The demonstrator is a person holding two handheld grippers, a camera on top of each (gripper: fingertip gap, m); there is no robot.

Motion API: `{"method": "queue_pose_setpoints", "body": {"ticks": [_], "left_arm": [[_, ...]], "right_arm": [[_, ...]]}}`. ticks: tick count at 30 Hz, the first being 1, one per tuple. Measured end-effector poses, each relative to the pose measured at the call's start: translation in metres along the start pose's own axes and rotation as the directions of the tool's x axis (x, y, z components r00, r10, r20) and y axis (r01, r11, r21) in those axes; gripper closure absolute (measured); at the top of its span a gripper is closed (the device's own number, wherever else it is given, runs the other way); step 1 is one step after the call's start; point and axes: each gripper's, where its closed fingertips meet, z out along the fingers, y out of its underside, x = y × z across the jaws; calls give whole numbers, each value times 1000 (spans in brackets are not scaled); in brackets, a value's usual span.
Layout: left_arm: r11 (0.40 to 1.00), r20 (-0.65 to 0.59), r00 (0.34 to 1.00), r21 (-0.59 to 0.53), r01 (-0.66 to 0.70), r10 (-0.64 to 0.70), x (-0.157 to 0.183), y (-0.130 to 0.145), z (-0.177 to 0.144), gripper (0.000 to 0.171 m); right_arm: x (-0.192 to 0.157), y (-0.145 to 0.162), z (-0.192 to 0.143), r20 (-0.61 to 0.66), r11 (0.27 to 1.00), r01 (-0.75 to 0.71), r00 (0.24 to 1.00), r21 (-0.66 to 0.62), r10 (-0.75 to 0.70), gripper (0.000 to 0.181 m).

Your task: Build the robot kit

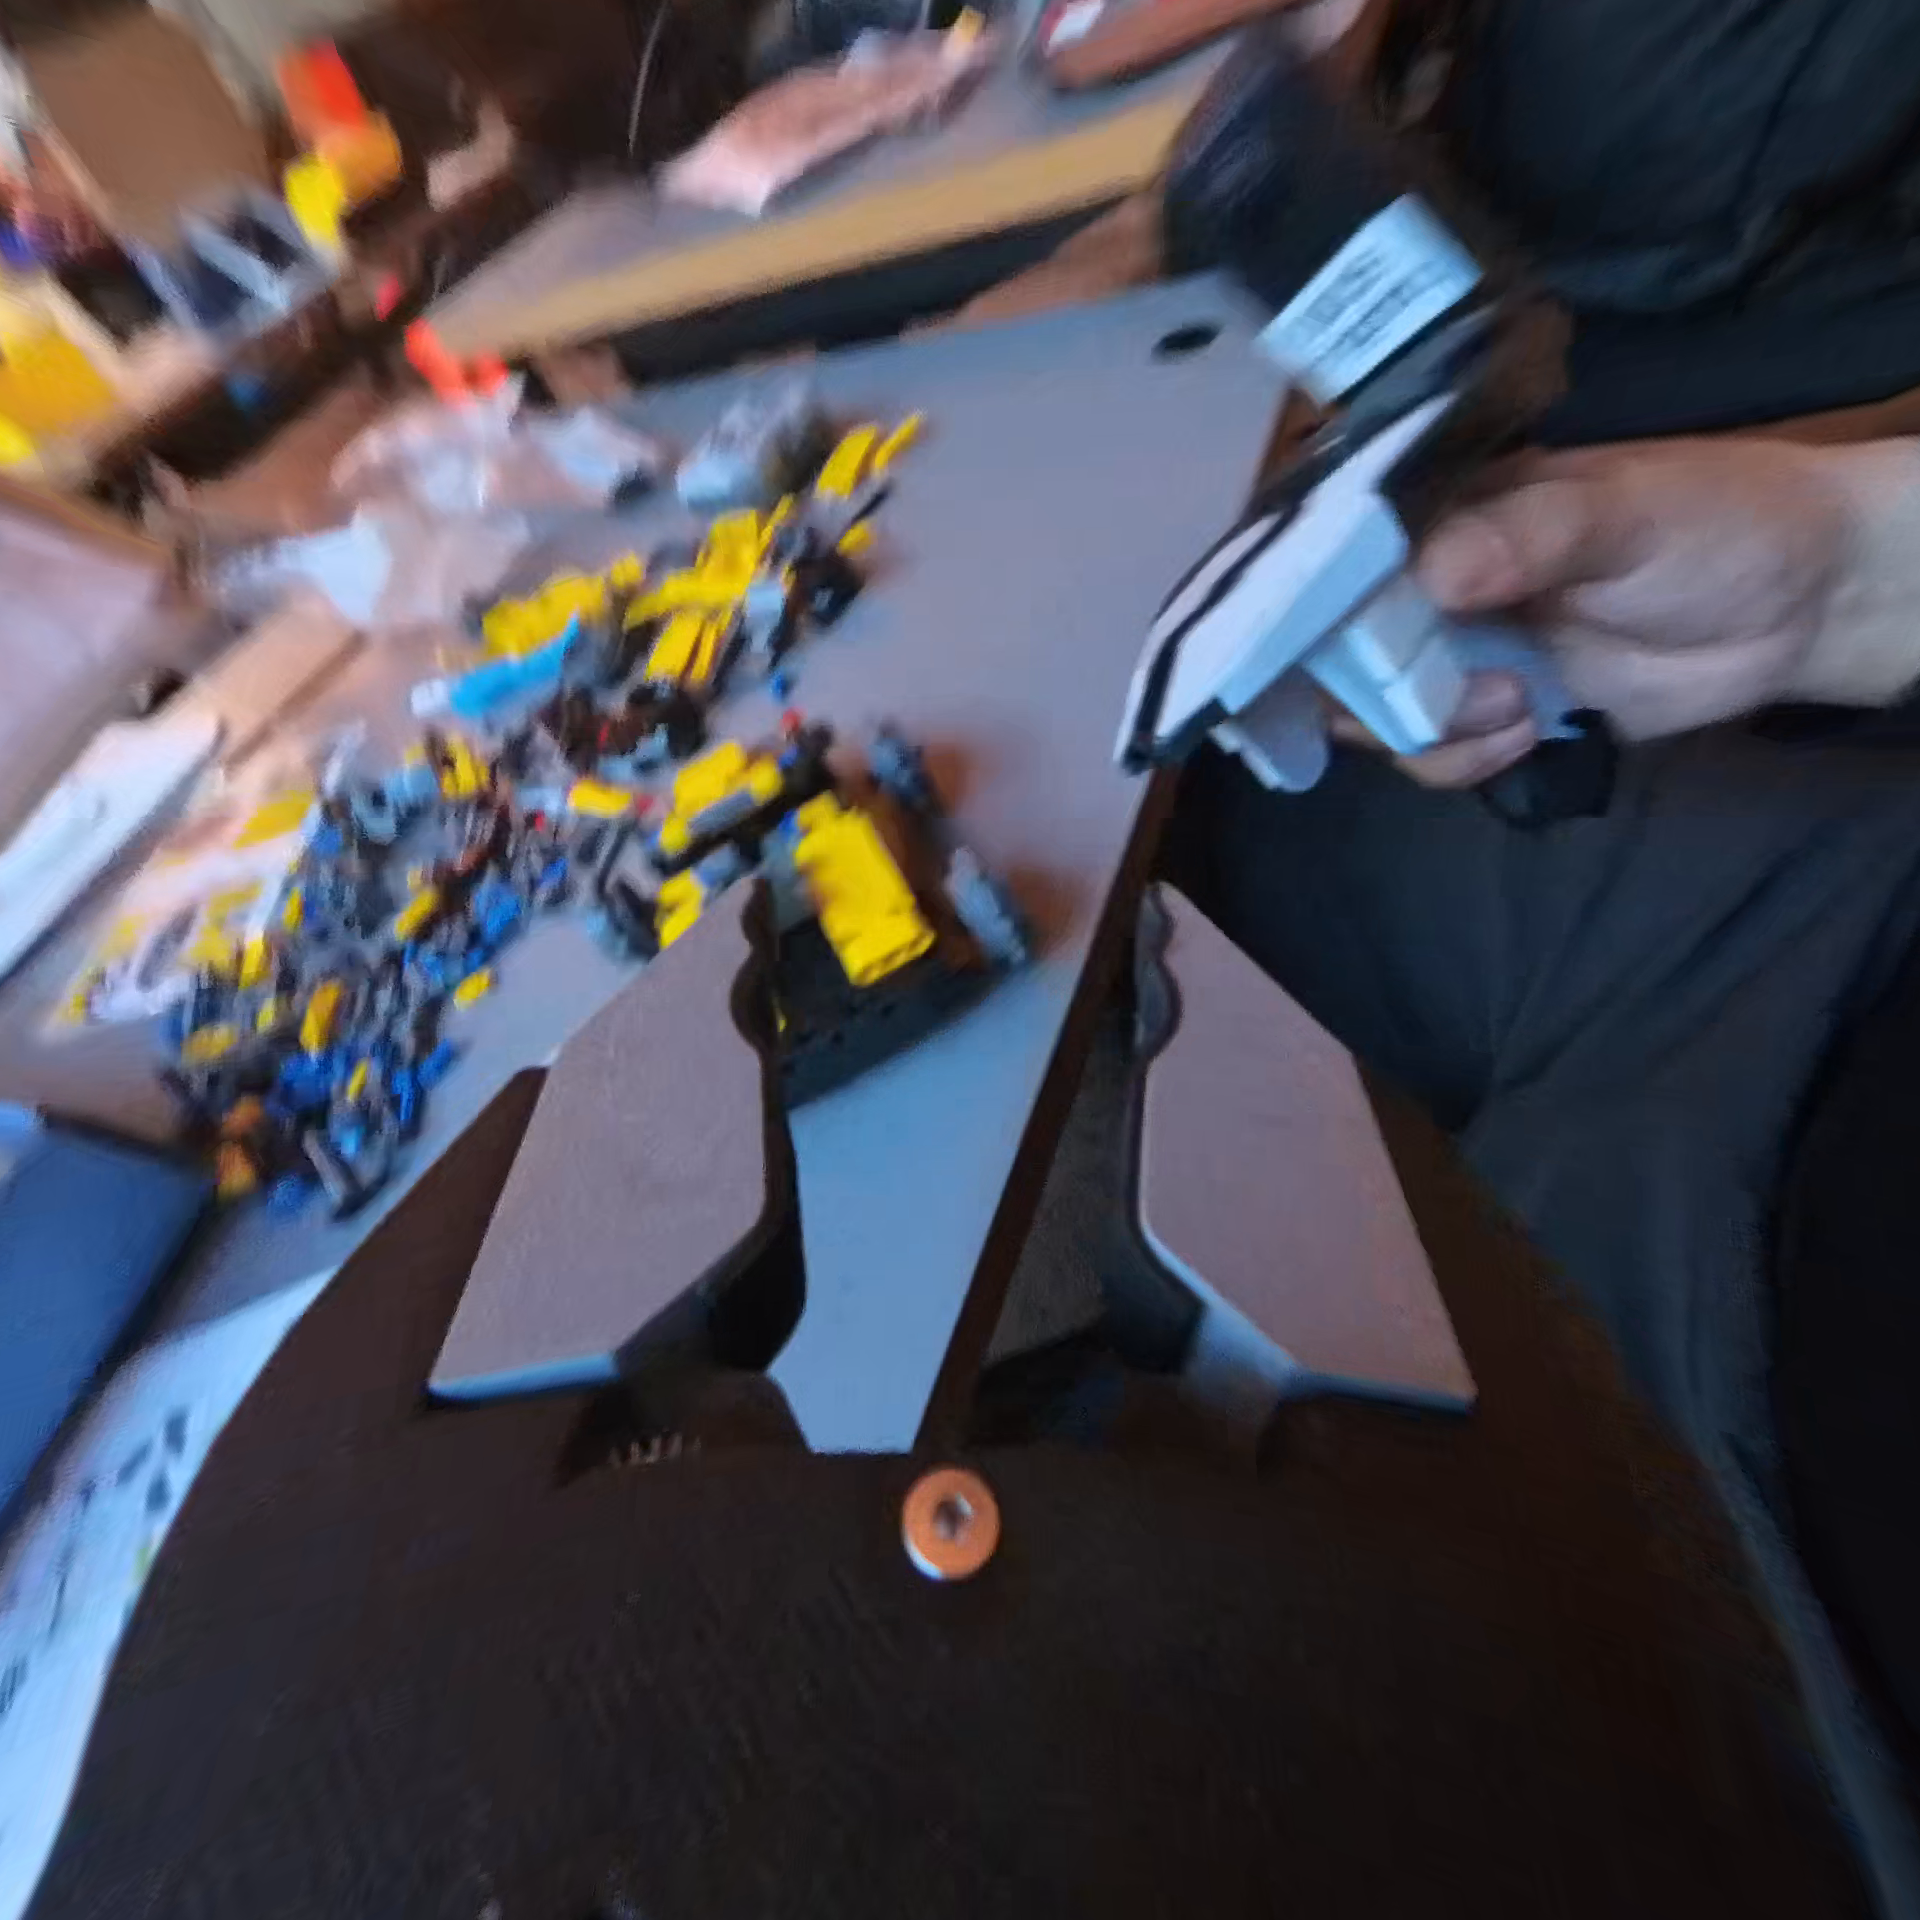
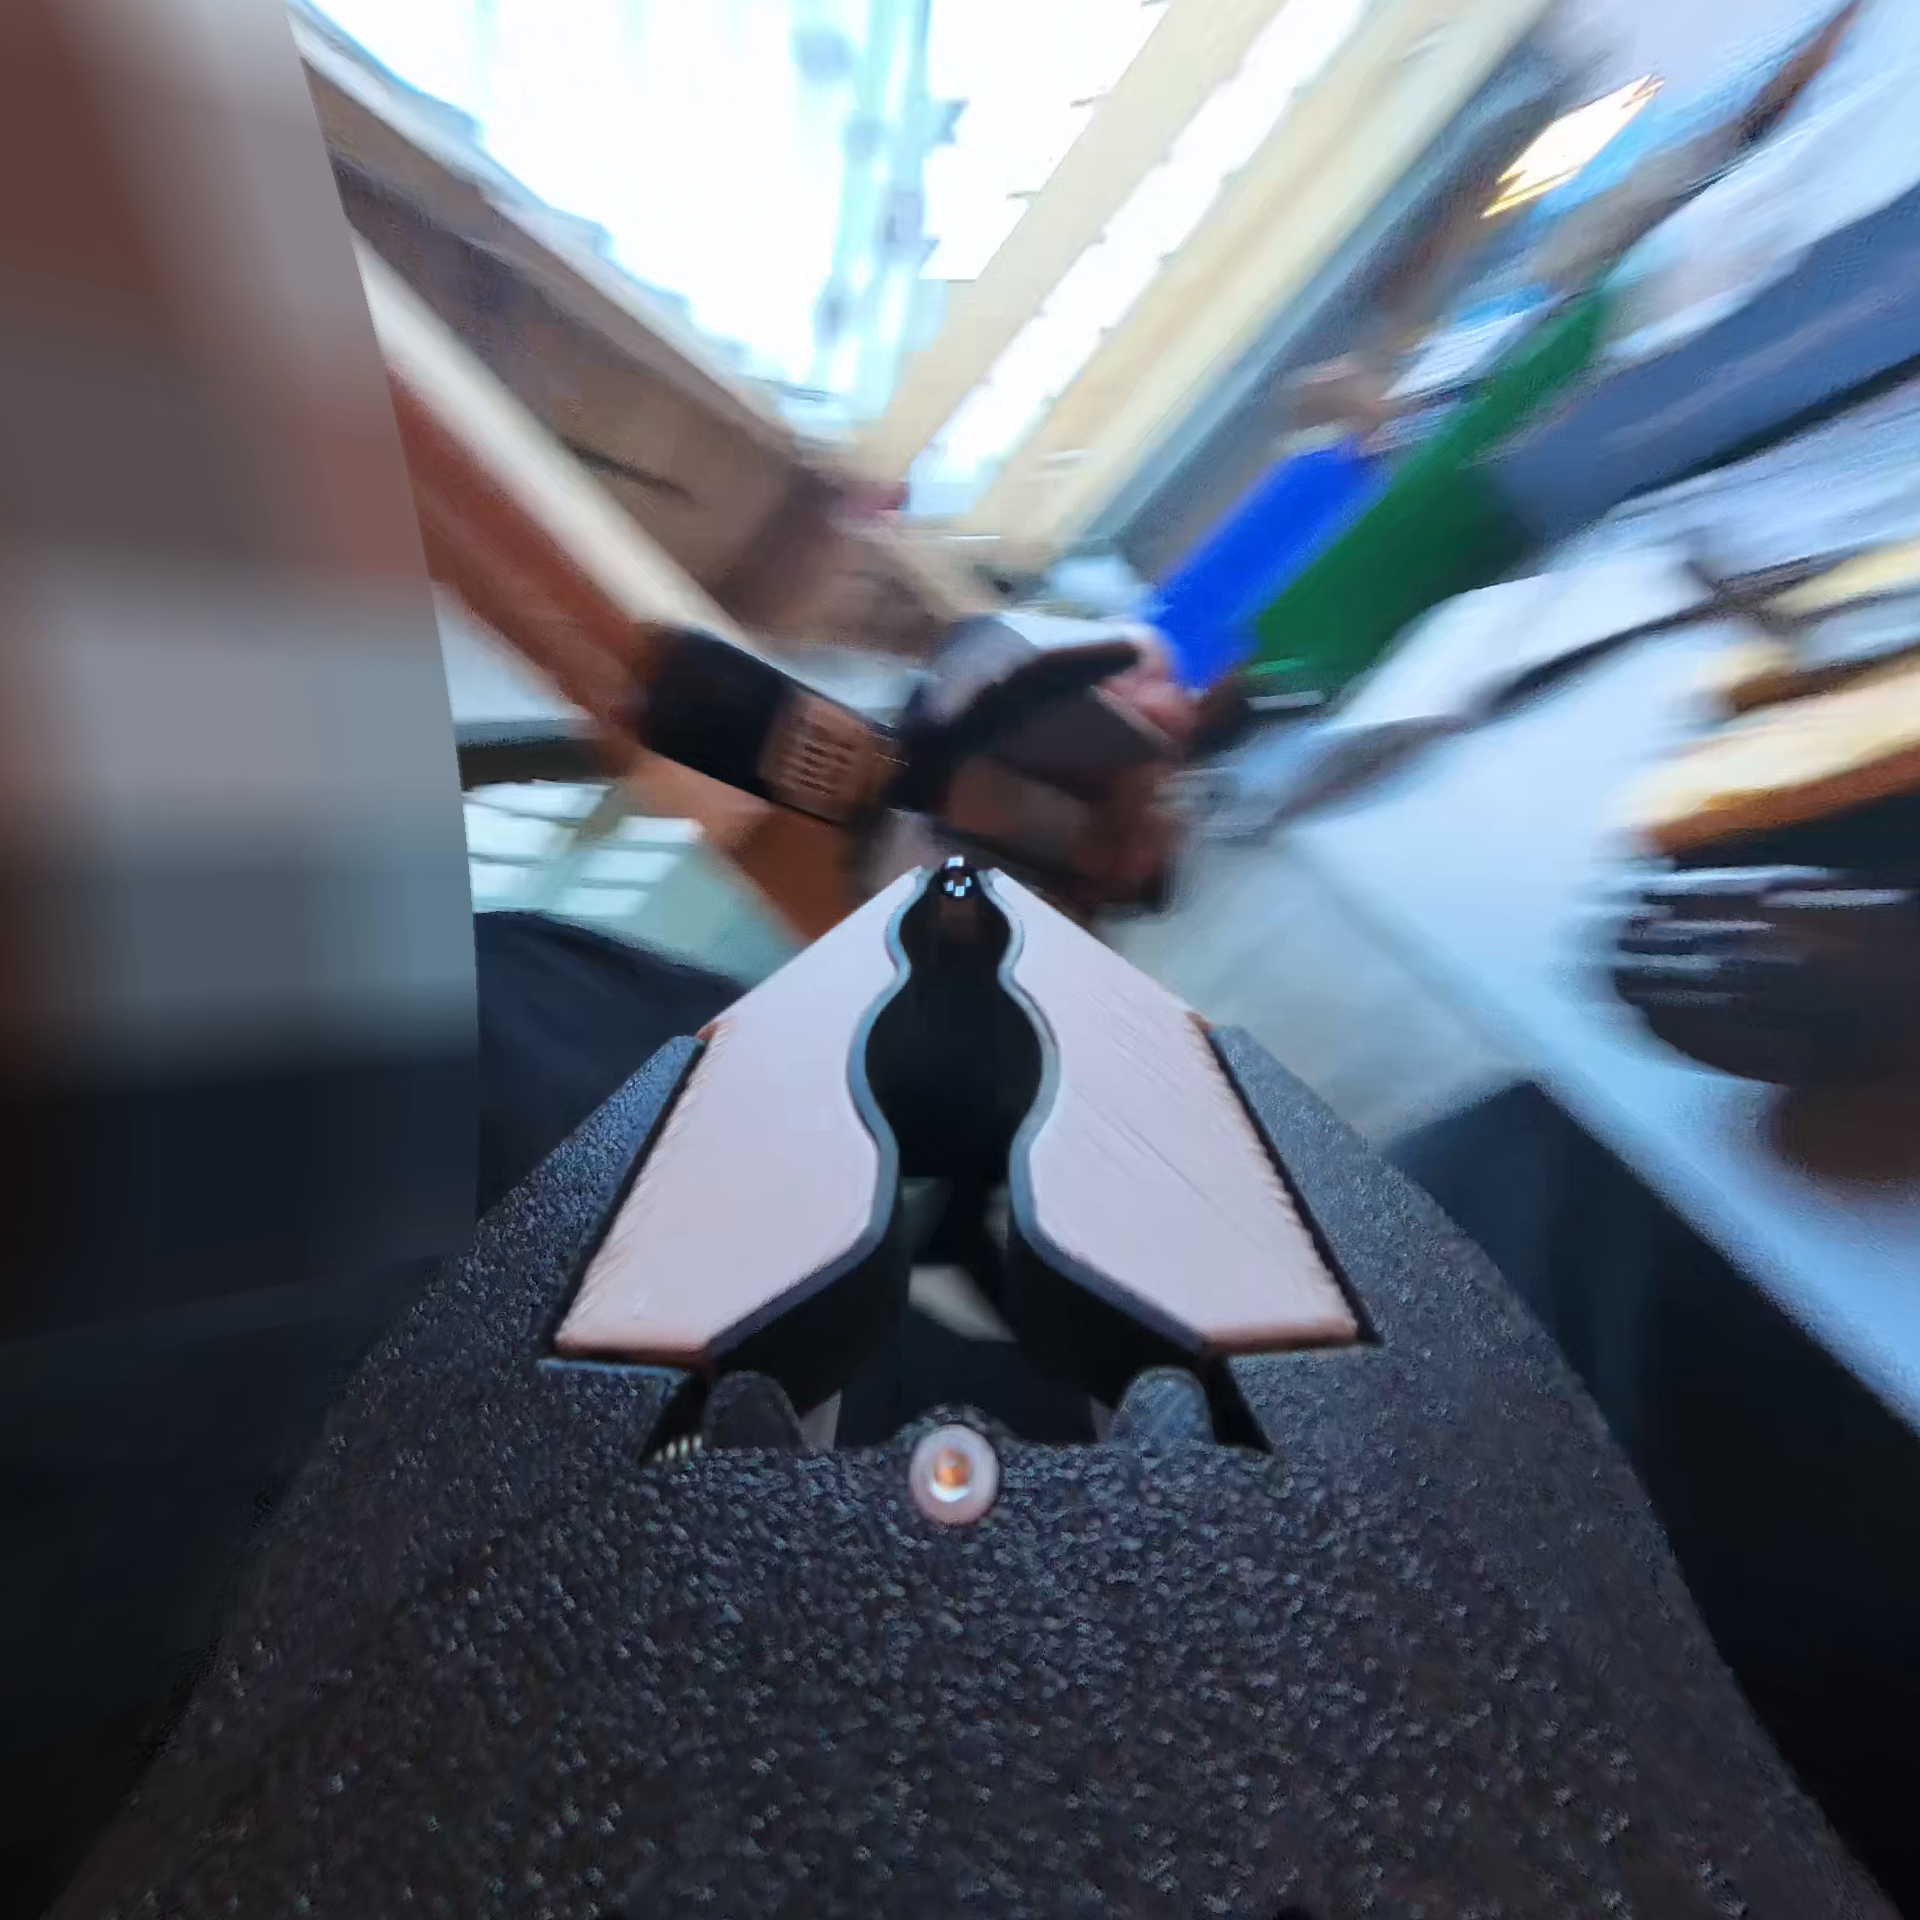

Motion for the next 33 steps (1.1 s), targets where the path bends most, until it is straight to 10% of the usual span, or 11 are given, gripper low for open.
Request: {"method": "queue_pose_setpoints", "body": {"ticks": [4,13,33], "left_arm": [[995,30,999,-90,48,-45,-33,30,13,94],[977,-159,987,-213,-33,-2,-58,66,50,74],[975,-449,892,-177,-138,45,-48,83,76,92]], "right_arm": [[75,4,-29,-494,917,353,773,-185,-397,175],[104,21,-28,-584,678,597,389,-429,-713,174],[108,8,-39,-601,673,659,400,-337,-692,175]]}}
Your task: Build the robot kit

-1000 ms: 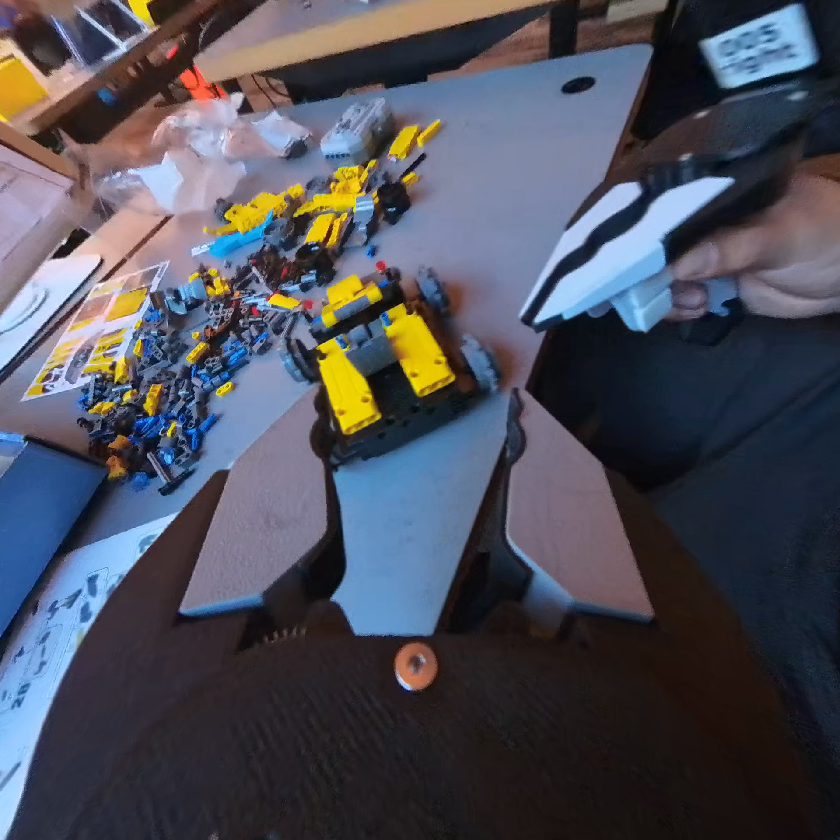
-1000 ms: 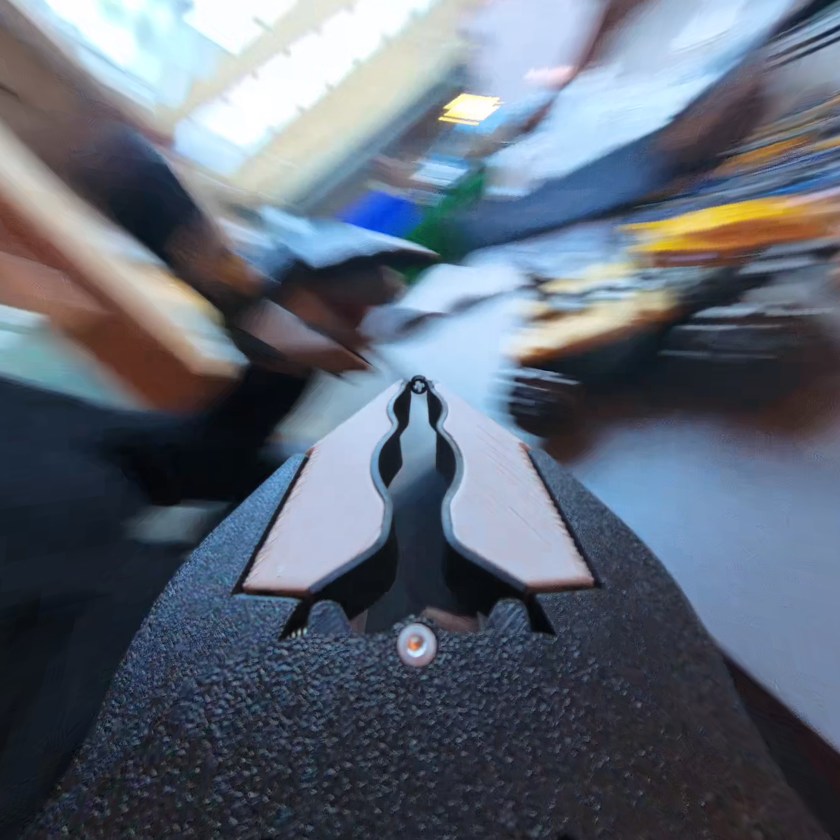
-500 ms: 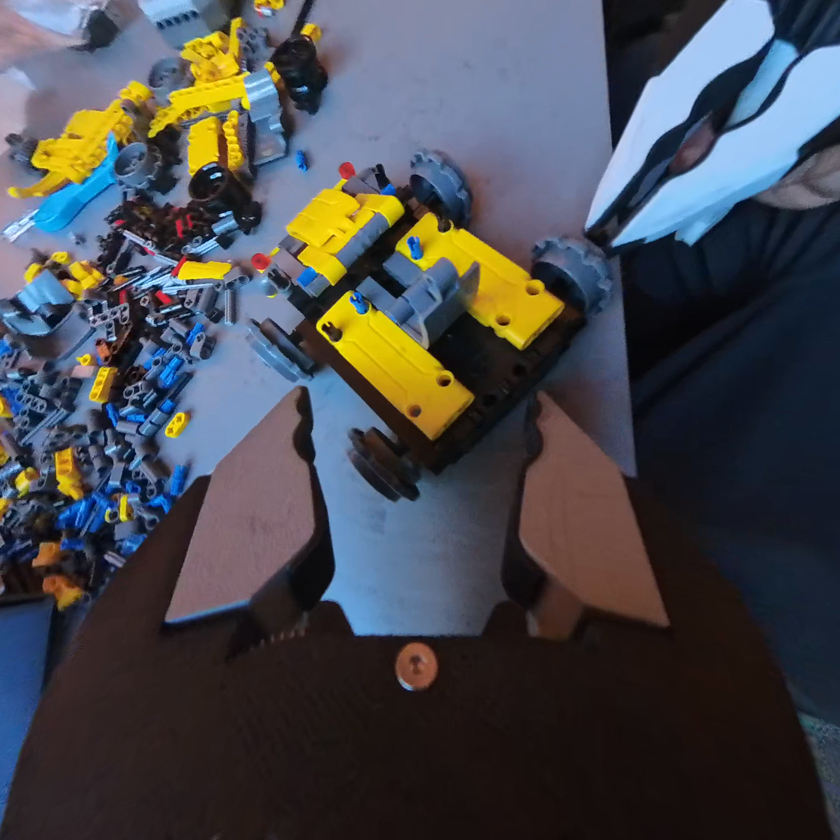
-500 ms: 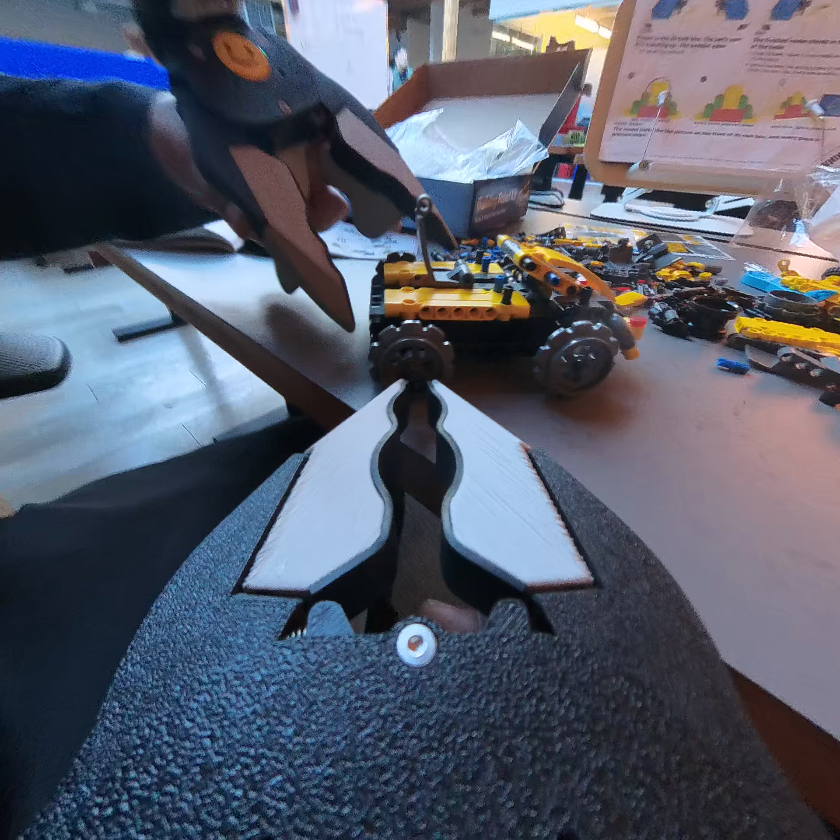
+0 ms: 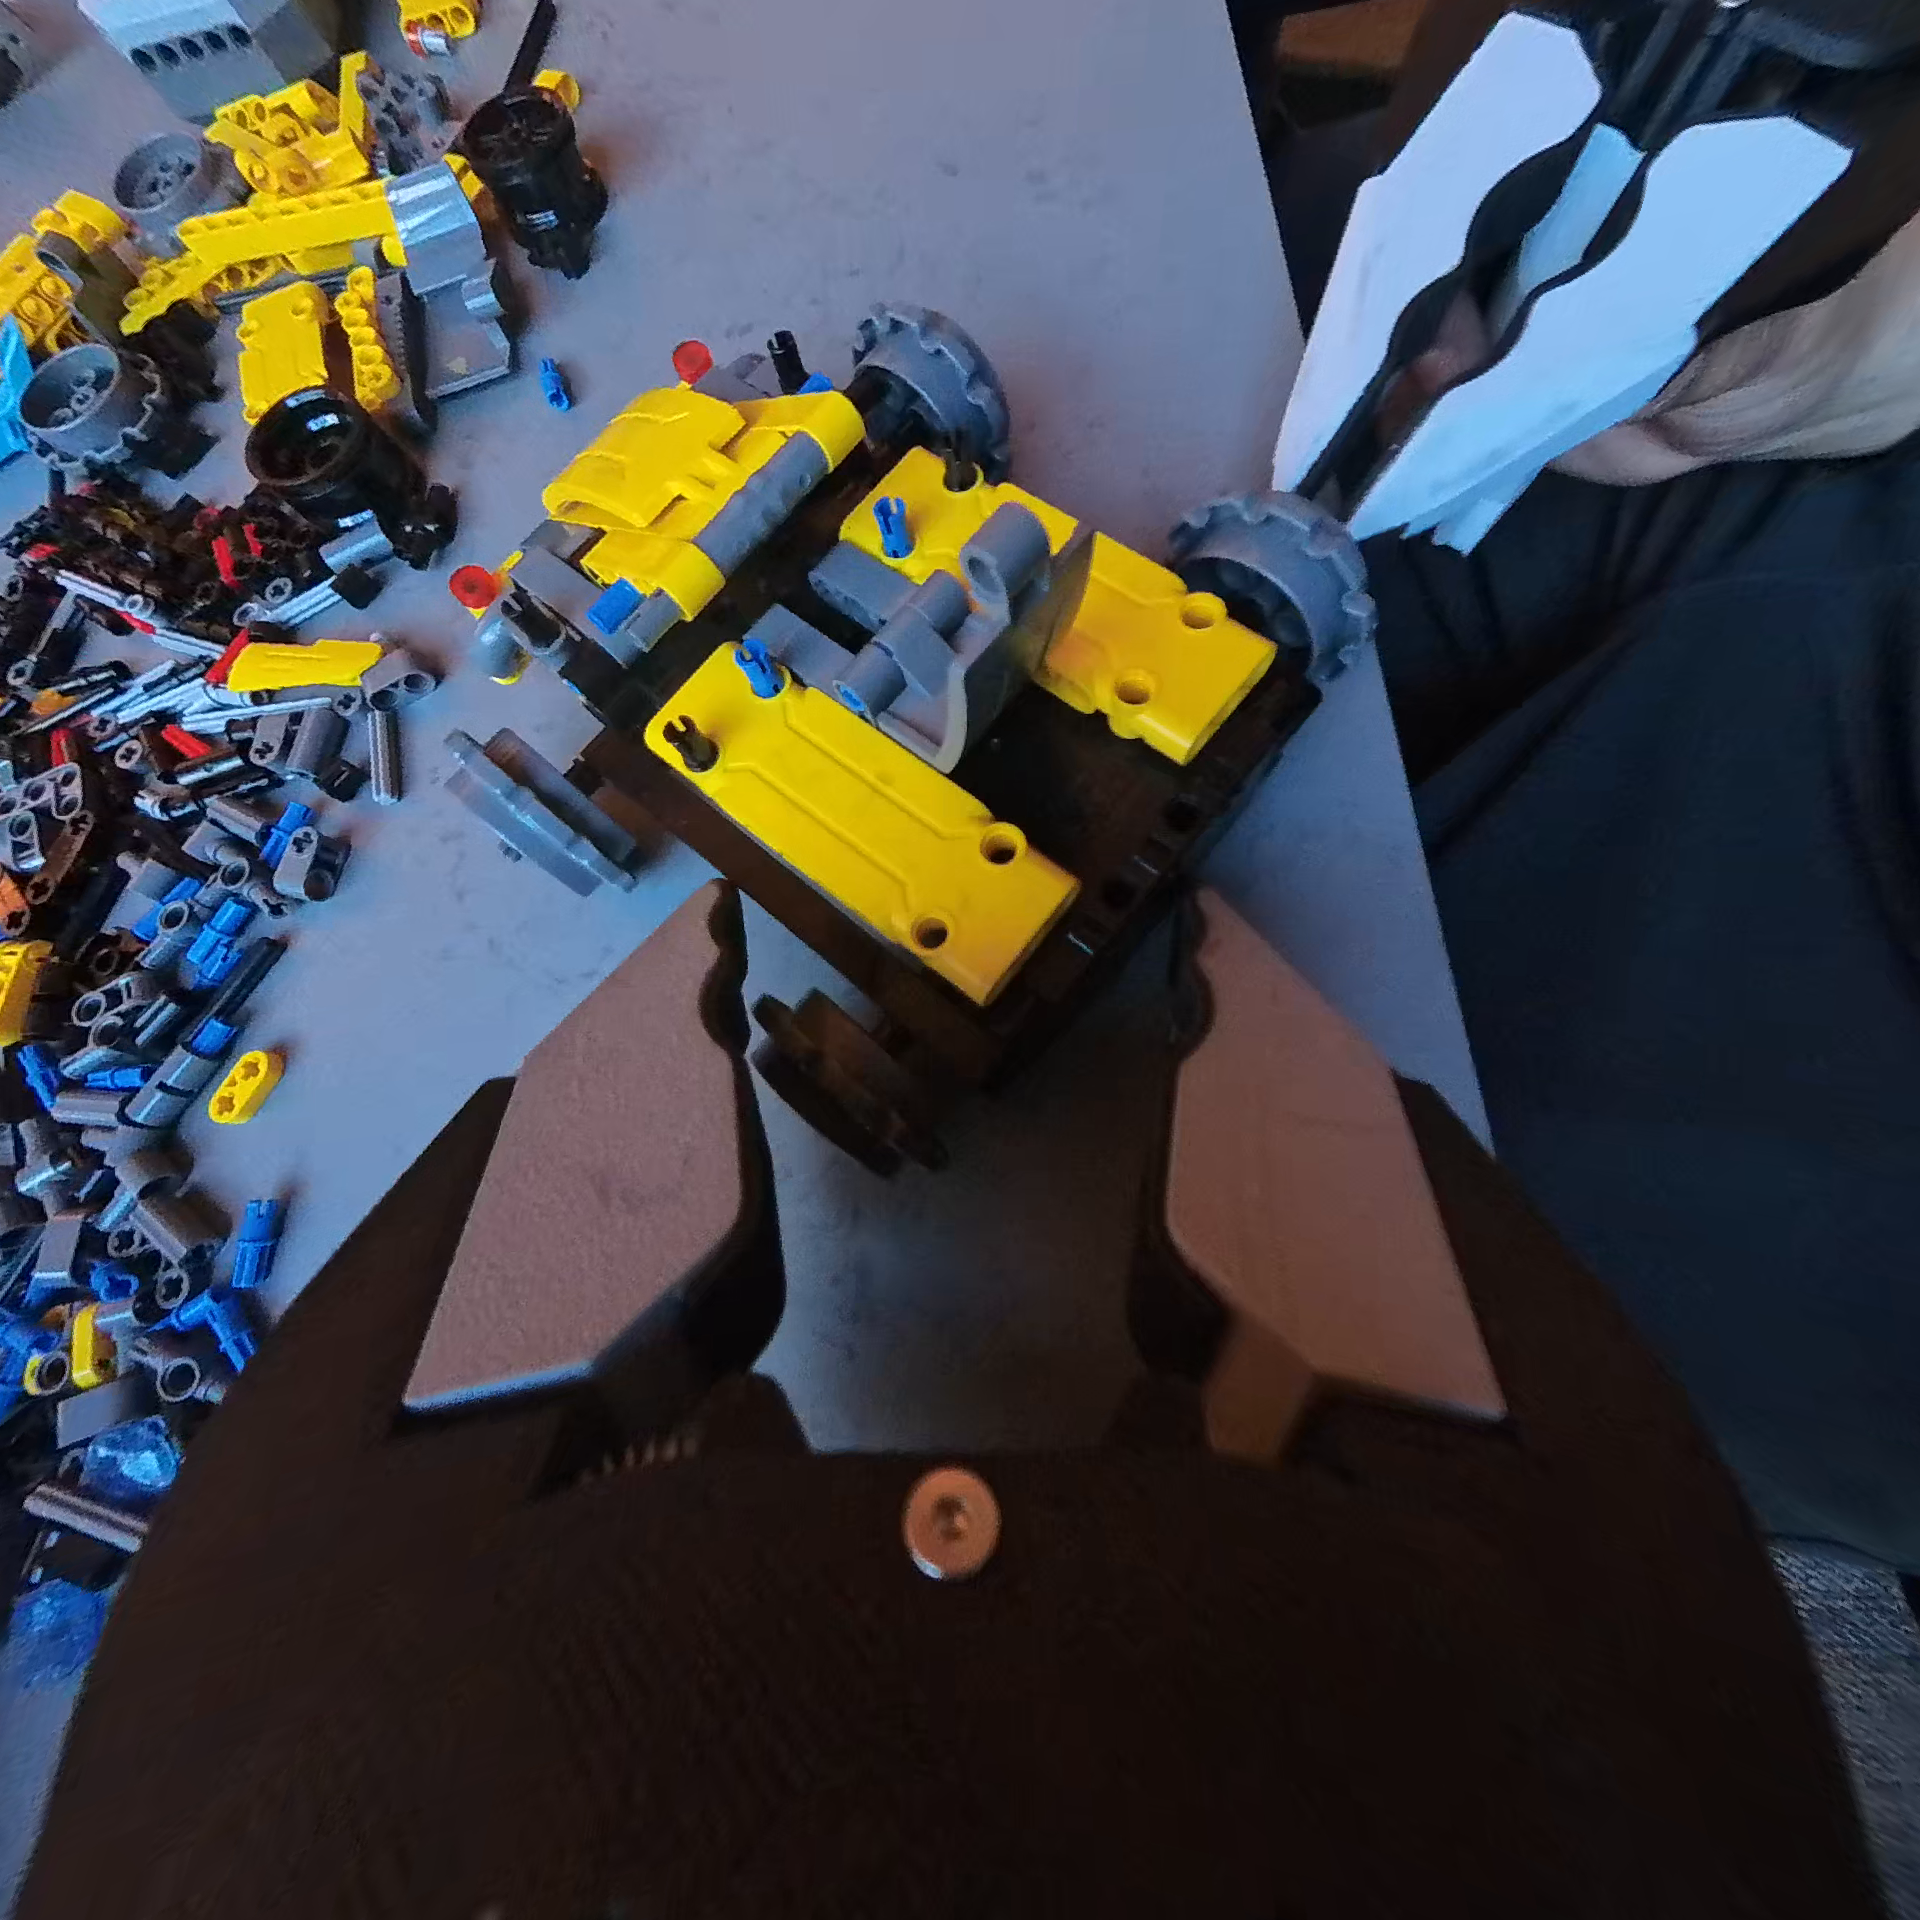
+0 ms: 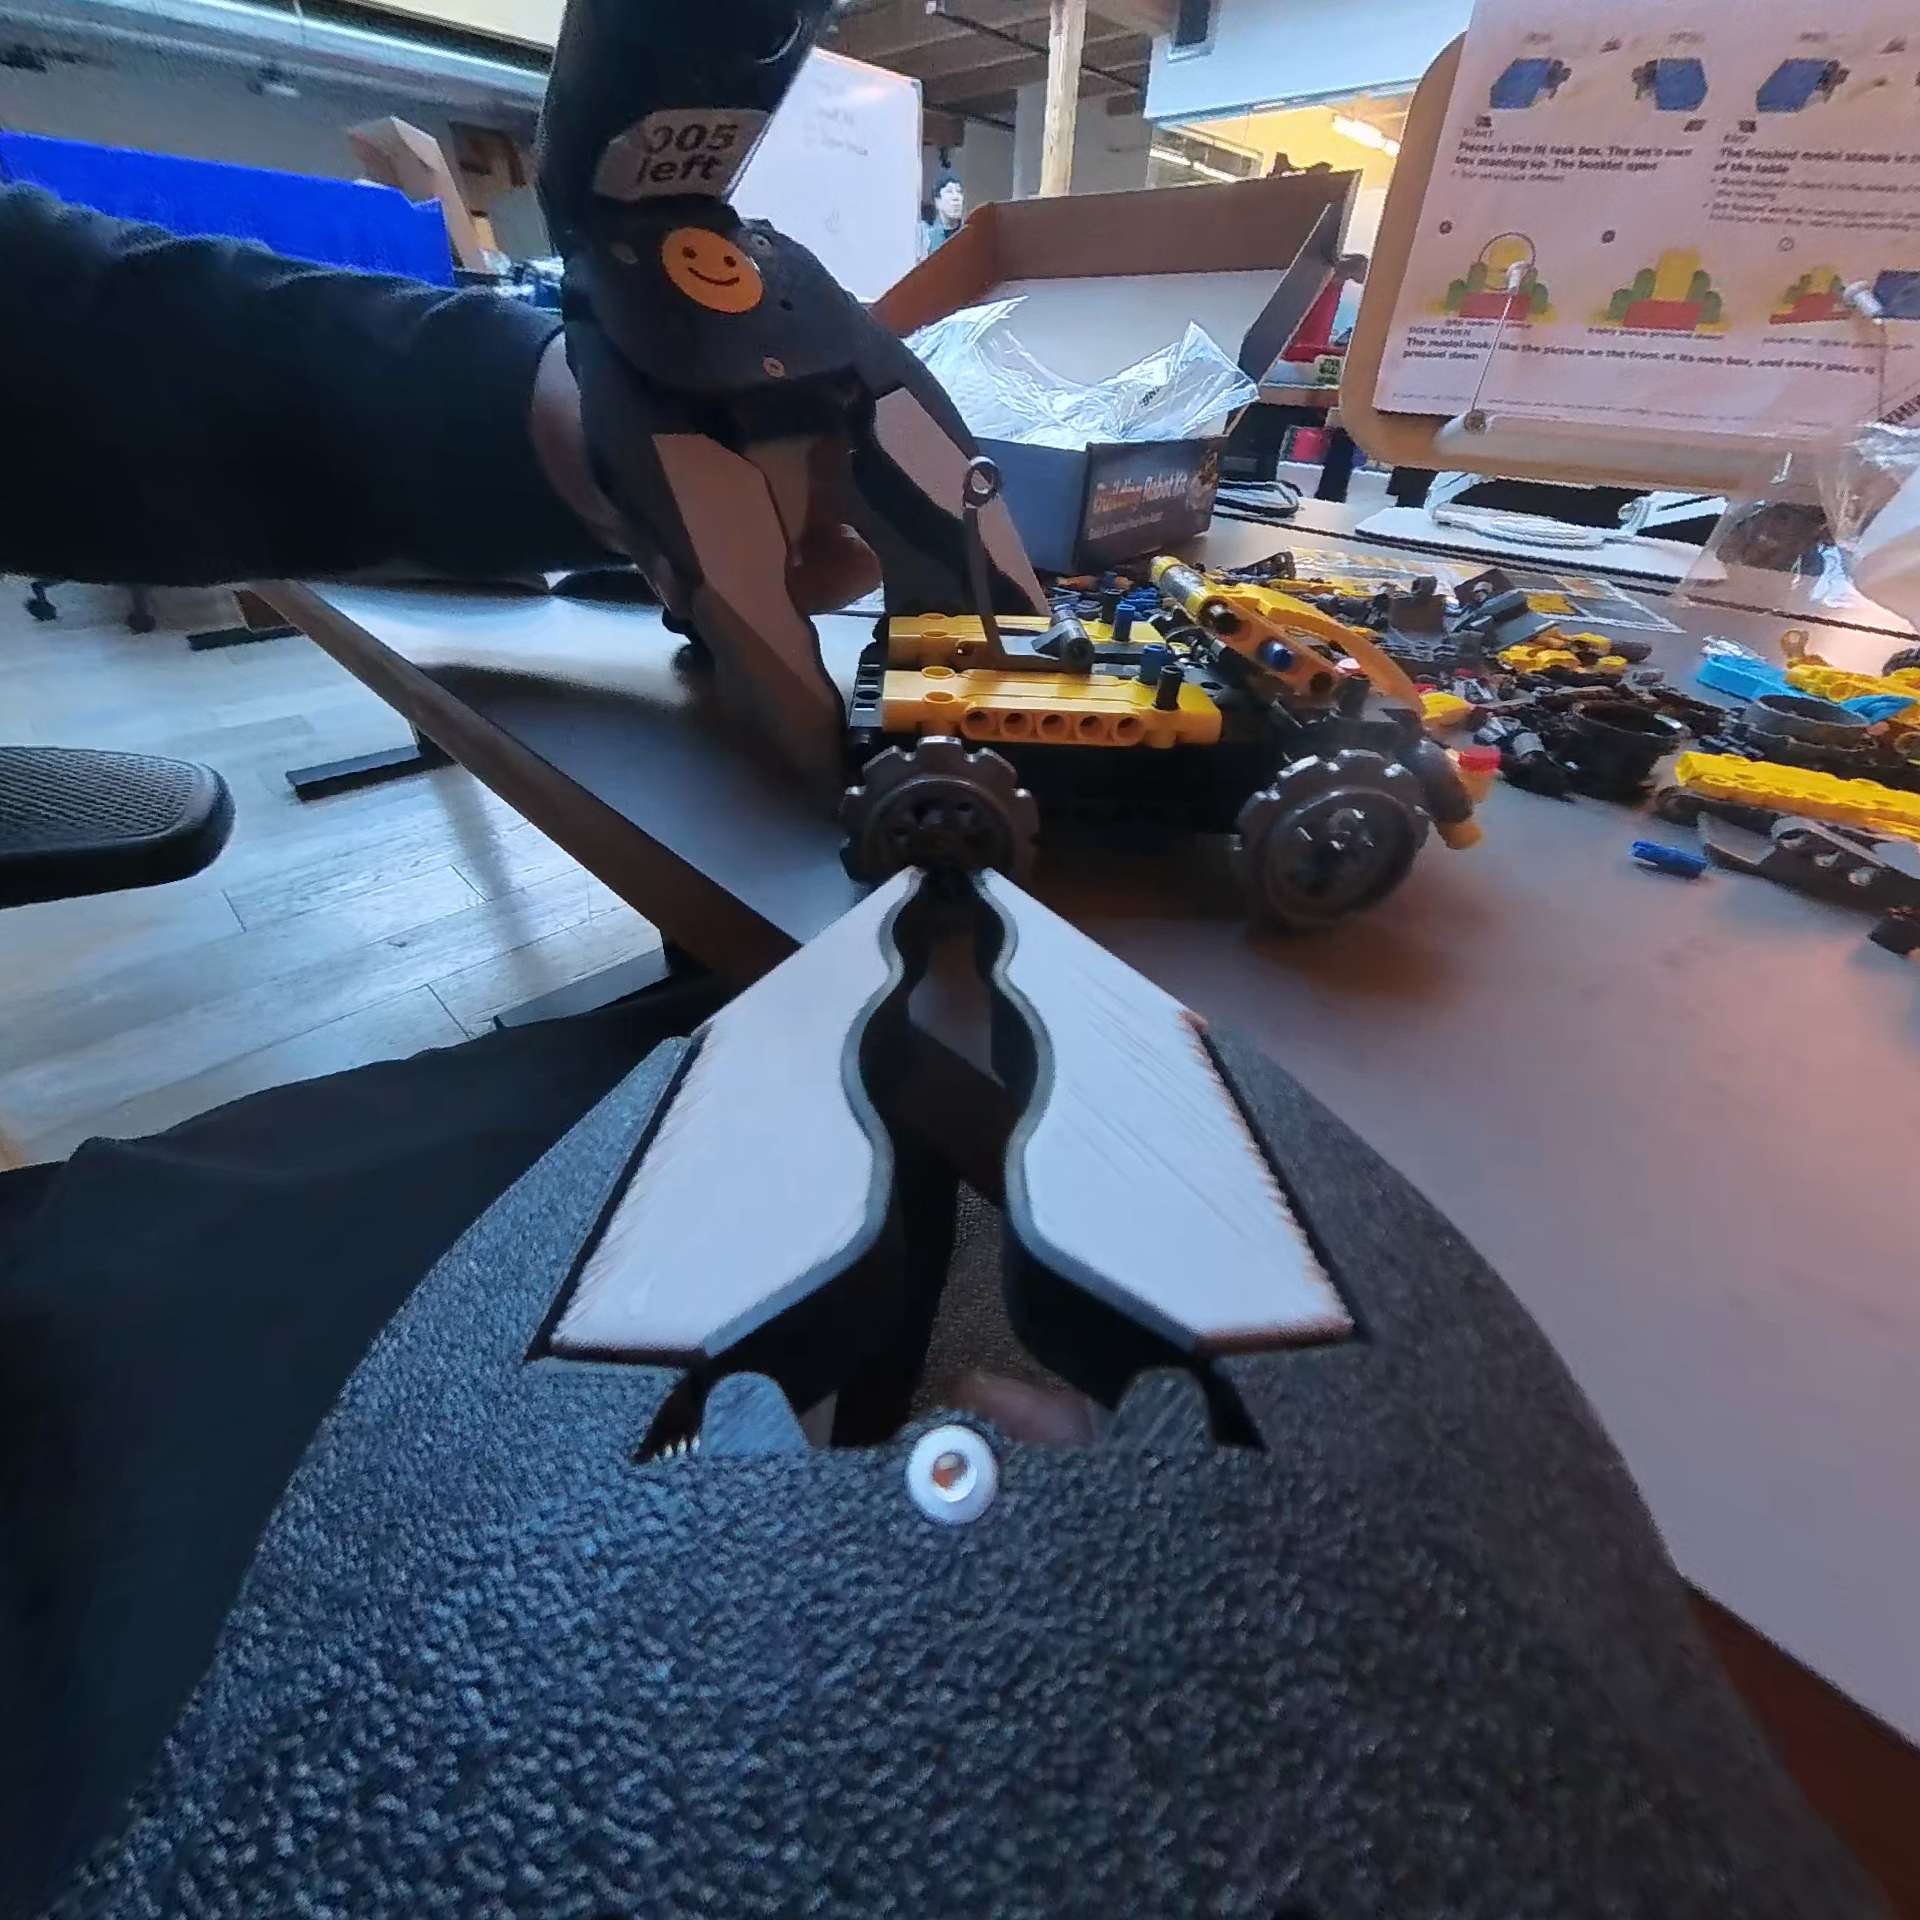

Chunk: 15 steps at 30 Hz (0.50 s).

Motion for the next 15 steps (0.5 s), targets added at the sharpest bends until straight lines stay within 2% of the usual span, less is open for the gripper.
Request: {"method": "queue_pose_setpoints", "body": {"ticks": [15], "left_arm": [[1000,-11,1000,1,-10,10,2,1,-1,96]], "right_arm": [[-3,-1,5,-16,999,32,999,-31,-32,174]]}}
